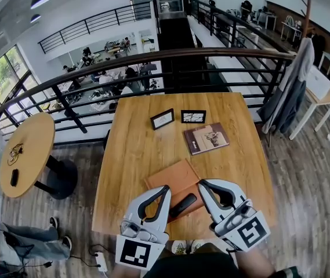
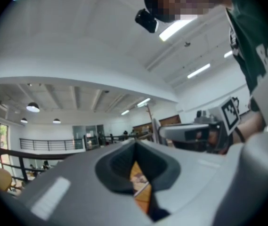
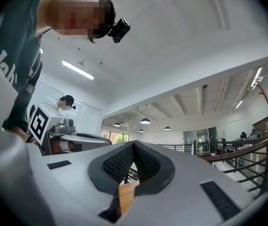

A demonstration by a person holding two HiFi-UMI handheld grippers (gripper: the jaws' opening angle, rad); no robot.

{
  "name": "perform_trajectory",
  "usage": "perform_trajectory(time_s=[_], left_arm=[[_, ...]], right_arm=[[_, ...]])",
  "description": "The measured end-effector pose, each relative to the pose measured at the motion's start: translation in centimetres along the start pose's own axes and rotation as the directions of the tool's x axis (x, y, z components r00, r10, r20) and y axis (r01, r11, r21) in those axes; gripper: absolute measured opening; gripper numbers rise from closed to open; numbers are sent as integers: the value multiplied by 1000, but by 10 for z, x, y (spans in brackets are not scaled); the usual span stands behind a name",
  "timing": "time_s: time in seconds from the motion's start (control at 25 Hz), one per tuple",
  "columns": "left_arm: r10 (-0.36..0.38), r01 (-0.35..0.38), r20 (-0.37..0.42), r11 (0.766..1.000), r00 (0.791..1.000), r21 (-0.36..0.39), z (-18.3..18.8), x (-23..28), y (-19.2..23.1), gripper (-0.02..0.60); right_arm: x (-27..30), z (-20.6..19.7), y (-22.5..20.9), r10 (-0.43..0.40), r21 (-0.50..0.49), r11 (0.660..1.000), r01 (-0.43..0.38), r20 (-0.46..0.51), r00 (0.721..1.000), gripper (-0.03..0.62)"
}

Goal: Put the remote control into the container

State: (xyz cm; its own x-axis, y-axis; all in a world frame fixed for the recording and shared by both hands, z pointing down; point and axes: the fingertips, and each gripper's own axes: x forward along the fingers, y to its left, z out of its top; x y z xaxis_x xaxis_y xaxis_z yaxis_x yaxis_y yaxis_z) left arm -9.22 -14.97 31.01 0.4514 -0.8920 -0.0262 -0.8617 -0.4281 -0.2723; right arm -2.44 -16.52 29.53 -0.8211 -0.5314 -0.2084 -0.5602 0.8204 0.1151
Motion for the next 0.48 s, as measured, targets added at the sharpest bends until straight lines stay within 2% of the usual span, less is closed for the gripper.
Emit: perform_trajectory(time_s=[0.32, 0.48], left_arm=[[-6, 6, 8, 1000, 1000, -11, 0, 1, -1, -1], [-21, 21, 2, 1000, 1000, 8, -2, 2, -3, 0]], right_arm=[[-1, 0, -1, -7, -4, 1000, 7, -3, 1000, 17], [0, -1, 1, -2, -4, 1000, 2, -3, 1000, 17]])
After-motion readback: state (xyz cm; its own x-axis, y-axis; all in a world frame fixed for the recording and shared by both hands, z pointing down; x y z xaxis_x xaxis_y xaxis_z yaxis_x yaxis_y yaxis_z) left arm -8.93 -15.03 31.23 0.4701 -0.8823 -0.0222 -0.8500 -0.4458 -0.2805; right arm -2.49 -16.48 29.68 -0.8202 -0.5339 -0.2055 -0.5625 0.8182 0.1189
